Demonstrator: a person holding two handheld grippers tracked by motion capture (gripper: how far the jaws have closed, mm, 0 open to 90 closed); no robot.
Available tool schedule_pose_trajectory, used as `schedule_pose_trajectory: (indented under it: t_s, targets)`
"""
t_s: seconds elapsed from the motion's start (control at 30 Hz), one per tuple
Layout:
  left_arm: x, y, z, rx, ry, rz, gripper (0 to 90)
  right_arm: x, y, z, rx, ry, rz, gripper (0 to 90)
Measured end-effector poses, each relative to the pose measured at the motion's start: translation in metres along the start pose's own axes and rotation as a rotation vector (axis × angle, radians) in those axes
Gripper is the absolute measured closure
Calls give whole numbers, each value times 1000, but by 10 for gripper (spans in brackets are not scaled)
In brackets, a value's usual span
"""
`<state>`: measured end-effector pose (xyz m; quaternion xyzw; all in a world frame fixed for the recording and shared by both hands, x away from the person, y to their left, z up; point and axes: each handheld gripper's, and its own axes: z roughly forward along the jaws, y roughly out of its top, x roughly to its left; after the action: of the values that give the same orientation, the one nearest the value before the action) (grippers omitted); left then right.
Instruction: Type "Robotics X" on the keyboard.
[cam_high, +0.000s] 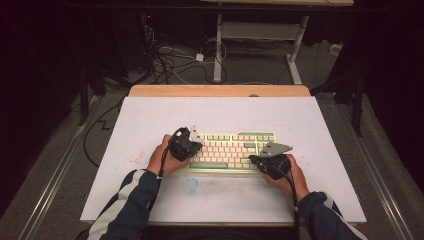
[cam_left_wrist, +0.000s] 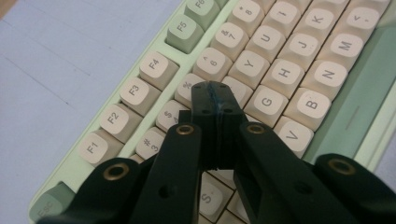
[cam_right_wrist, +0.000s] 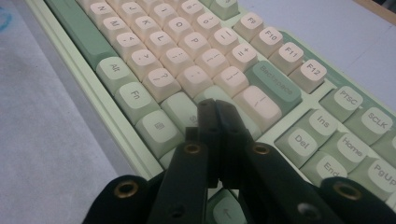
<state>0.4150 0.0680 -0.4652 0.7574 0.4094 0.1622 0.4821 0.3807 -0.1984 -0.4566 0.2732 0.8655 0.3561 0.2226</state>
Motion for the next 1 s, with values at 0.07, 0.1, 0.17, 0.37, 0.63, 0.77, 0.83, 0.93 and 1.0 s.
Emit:
schedule_pose_trajectory:
  t_s: [0.07,0.1,0.17,0.37,0.63,0.77,0.83,0.93,1.0]
  targets:
    - [-1,0,0,1,2,8,870,1,0,0,3,-2,5,900]
    - [-1,0,0,1,2,8,870,1,0,0,3,-2,5,900]
    - [-1,0,0,-2,0,4,870,1,0,0,4,-2,6,900]
    - [1,4,-7,-41,-2,4,866,1,1,0,7,-2,-6,900]
    - [2,9,-19,-86,-10,0,810,2,4,-8,-12,-6,-6,898]
    - [1,11,-28,-123,-17,-5,684,3,6,-13,-29,-7,-6,900]
    - [0,11,-33,-147,-5,3,601,3,7,-16,-32,-3,-3,900]
    - [-2,9,-43,-191,-19,19,565,3,7,-18,-37,-5,6,899]
    - [-2,7,-47,-208,-16,27,479,3,8,-20,-41,0,13,898]
